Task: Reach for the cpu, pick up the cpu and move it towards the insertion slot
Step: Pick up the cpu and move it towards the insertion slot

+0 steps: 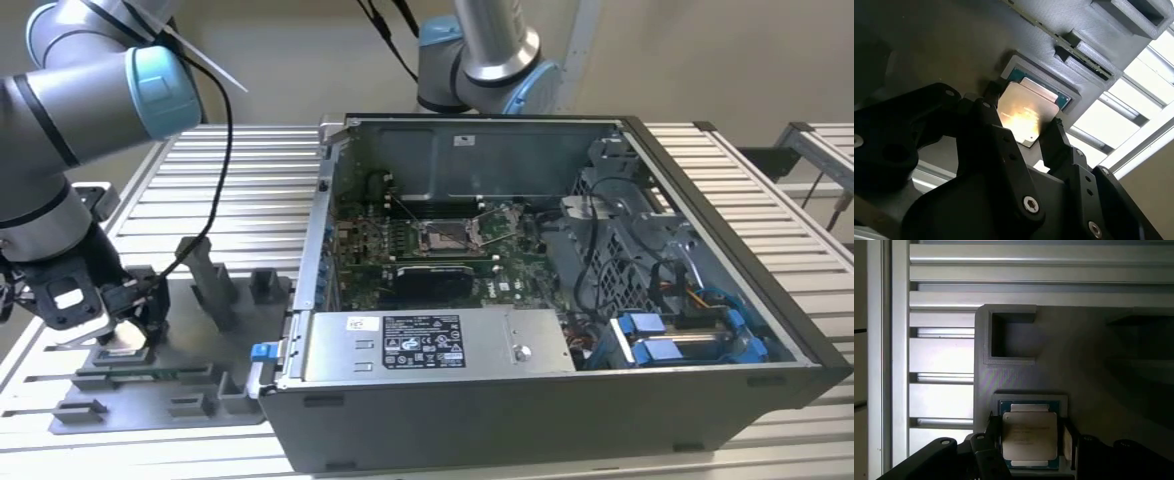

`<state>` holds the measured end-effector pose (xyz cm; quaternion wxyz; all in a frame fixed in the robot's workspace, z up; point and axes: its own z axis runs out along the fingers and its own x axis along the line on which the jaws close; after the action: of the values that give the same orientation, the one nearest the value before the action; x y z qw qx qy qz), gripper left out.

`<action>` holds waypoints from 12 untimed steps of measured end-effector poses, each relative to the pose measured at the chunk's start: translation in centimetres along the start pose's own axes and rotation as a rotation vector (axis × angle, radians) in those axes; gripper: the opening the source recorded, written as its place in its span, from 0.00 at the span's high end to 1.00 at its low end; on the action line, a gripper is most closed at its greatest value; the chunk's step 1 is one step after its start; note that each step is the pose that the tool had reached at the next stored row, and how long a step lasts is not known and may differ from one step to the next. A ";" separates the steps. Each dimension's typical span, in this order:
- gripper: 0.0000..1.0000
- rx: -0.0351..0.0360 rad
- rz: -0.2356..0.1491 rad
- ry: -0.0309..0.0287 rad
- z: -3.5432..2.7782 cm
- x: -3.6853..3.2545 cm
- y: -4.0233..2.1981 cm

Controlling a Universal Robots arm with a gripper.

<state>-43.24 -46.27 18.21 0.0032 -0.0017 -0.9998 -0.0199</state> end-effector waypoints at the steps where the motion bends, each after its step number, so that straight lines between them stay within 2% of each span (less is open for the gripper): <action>1: 1.00 0.0000 0.000 0.0000 0.00 0.00 0.00; 3: 1.00 -0.0001 0.000 -0.0001 0.01 0.00 0.00; 4: 0.00 -0.0002 0.000 -0.0001 0.02 0.00 0.00; 10: 0.00 0.0000 0.000 0.0000 0.03 0.00 0.00; 11: 1.00 0.0000 0.000 0.0000 0.03 0.00 0.00; 12: 1.00 0.0001 0.000 0.0000 0.03 0.00 0.00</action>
<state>-43.24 -46.27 18.18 0.0032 -0.0017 -0.9998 -0.0199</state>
